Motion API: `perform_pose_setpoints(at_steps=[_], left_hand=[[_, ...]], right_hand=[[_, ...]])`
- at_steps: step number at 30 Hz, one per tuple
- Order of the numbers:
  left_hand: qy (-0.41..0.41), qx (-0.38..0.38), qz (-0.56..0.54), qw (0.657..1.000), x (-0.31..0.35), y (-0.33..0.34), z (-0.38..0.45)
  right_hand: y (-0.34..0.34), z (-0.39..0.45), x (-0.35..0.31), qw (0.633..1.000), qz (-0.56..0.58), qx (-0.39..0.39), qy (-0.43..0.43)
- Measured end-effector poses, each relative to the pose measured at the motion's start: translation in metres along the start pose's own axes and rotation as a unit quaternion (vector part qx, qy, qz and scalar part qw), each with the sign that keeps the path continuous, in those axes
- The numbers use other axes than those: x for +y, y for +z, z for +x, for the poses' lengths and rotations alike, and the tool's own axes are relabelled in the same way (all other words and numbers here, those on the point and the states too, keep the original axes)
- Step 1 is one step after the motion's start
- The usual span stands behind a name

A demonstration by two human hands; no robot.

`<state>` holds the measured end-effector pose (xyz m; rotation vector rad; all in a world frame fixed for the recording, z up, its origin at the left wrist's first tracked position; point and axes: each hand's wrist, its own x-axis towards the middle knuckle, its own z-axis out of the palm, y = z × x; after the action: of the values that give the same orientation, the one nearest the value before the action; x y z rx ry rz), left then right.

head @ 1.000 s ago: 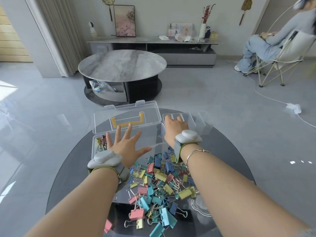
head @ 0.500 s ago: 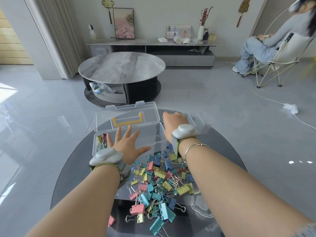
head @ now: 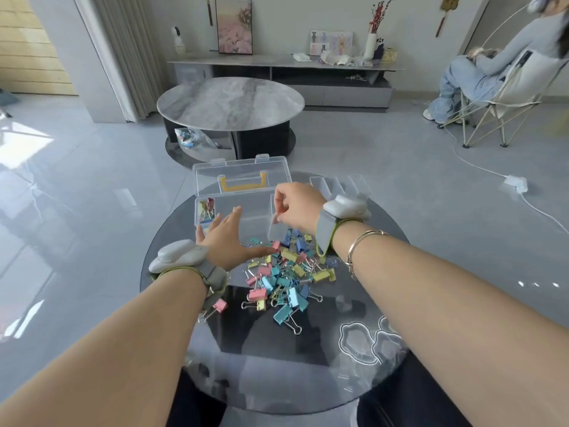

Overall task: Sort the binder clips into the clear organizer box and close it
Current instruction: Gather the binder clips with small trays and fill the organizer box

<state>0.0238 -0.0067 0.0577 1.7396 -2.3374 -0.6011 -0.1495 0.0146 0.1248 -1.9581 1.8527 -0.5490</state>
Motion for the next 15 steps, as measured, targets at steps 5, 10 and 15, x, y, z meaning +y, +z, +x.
perform_pose_setpoints(at_steps=[5, 10, 15], left_hand=[[-0.02, -0.025, -0.003, 0.999, -0.004, 0.005, -0.05], [-0.017, -0.005, -0.05, 0.999, -0.004, 0.006, -0.067], [-0.001, 0.028, -0.051, 0.998, -0.018, 0.002, -0.074]], right_hand=[[0.024, -0.044, -0.021, 0.99, 0.092, -0.096, -0.053], [0.03, -0.059, -0.029, 0.978, 0.128, -0.155, -0.056], [0.032, -0.051, -0.012, 0.994, 0.076, -0.076, 0.034]])
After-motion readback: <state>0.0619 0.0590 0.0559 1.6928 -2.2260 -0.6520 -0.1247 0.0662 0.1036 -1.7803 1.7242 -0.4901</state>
